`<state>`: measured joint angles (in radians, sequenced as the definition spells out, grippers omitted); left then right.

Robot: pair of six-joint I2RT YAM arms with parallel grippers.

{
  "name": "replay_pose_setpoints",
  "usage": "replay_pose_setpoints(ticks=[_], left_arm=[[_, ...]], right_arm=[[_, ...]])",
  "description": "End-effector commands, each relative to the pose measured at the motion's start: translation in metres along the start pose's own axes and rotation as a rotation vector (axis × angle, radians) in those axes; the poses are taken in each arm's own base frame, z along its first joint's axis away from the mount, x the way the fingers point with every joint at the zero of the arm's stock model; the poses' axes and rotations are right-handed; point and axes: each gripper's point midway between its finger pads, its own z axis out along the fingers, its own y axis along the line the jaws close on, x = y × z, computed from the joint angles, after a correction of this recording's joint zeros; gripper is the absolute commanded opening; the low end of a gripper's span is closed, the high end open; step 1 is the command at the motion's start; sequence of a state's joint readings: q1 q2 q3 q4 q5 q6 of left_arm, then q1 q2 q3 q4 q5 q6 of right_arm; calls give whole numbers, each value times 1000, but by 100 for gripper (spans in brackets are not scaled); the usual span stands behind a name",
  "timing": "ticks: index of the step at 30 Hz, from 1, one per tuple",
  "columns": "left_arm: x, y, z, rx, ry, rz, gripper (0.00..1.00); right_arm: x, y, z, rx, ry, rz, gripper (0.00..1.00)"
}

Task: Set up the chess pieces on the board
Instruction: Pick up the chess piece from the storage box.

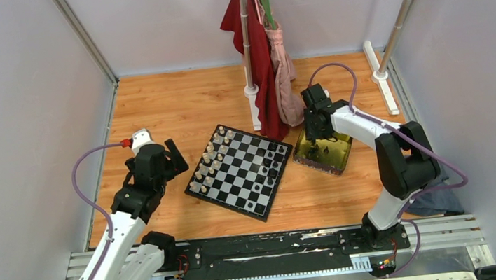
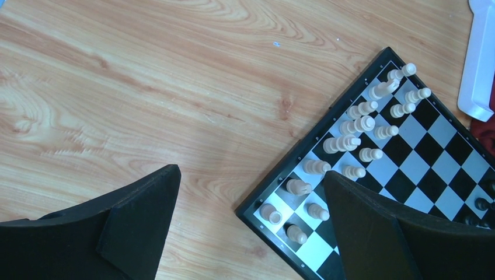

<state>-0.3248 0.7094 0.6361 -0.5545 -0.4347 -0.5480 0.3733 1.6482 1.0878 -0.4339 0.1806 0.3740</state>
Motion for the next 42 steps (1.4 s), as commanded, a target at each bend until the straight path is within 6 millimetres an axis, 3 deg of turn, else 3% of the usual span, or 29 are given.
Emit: replay_pose_setpoints(ticks=[1,16,26,35,42], left_arm=[[-15,-3,-2,-1,-40,2,100],[-16,-5,2,-10,-30,13,100],[-16,-5,3,-10,-28,18,100],[-16,-4,-1,-5,-32,15,100],[-16,-2,-5,2,-41,5,100]], right_arm=[[1,-5,9,-9,16,14,43],[3,-3,21,-28,34,21,34],[7,-6,23,-17,43,20,18],[8,-10,14,-9,30,25,0],[-6,-13,-9,-14,-27,27,0]])
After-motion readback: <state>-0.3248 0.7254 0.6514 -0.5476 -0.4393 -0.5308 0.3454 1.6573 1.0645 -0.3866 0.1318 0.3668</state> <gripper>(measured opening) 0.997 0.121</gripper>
